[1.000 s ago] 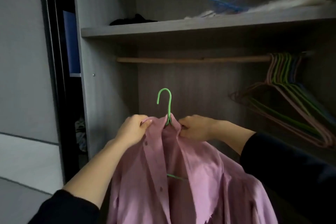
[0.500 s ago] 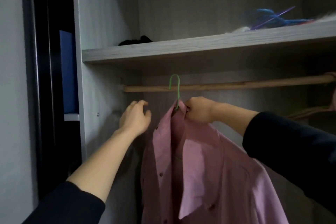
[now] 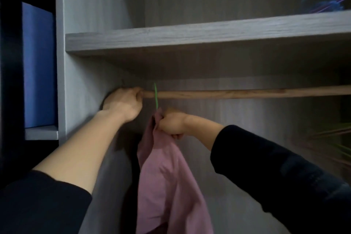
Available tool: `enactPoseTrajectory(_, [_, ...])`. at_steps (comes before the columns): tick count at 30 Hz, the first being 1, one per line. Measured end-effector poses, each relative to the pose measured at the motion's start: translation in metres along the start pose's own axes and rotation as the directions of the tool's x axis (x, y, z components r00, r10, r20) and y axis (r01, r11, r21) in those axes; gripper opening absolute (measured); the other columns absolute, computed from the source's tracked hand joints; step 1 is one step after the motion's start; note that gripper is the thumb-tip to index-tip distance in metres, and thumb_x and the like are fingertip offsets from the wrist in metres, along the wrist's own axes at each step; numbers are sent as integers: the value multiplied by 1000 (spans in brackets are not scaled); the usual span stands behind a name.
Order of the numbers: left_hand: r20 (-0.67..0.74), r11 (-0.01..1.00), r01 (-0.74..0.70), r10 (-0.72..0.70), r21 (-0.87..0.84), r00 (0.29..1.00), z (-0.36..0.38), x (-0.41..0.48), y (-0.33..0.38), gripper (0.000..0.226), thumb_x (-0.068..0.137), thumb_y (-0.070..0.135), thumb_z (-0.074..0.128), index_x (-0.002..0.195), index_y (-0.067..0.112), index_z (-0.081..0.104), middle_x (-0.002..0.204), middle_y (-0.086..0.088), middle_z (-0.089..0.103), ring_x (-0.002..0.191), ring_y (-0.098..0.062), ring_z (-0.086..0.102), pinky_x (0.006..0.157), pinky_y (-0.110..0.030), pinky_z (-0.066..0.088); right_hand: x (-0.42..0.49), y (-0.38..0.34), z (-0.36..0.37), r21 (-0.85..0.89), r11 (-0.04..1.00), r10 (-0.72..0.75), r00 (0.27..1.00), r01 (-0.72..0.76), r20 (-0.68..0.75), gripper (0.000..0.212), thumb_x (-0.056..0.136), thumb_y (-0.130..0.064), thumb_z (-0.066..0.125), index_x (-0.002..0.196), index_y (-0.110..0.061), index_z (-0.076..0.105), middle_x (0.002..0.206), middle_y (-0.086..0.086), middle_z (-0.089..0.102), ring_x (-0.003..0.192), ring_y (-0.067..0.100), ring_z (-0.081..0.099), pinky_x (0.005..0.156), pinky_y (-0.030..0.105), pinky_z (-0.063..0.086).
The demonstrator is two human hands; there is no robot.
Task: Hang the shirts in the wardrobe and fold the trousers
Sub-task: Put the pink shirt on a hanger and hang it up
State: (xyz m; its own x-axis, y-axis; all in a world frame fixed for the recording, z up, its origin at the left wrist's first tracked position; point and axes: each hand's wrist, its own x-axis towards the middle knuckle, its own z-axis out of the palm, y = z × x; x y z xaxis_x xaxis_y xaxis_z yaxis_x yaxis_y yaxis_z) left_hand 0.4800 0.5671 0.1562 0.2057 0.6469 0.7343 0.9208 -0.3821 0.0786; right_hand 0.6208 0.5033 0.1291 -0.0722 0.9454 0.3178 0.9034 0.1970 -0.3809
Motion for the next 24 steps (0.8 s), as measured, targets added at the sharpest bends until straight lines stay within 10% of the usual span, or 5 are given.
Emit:
enactPoseTrajectory(6, [-5,1000,-16,16,7,1000,-13,7,-3,48,101,29,28,147,39,25,149,-7,40,130,-34,44,104,-38,38,25,7,42,345,938,1,999,-20,54,19,94,-22,56,93,-4,60,62,9,53,47,15,47,40,21,39])
enactPoseTrajectory(11, [87,998,-11,6,58,996,-23,11,-1,45,94,14,40,133,33,54,142,-5,50,127,-31,47,104,-34,40,31,6,59,626,778,-68,998,45,13,16,90,-22,66,93,-10,56,63,6,53,37,7,49,37,17,40])
enactPoseTrajectory(18, [96,999,-11,8,38,995,-16,10,-6,44,92,13,44,132,28,55,138,-9,53,124,-33,50,99,-34,41,37,-8,71,623,768,-125,989,150,-84,22,84,-23,74,81,-8,57,80,11,60,71,23,58,72,46,53])
enactPoseTrajectory(24, [14,993,73,-72,-91,997,6,-9,6,46,94,18,41,140,13,43,146,-16,40,134,-34,37,112,-38,30,-6,46,42,618,784,-32,998,60,-55,21,87,-28,69,98,-11,63,91,6,62,78,18,57,53,21,45])
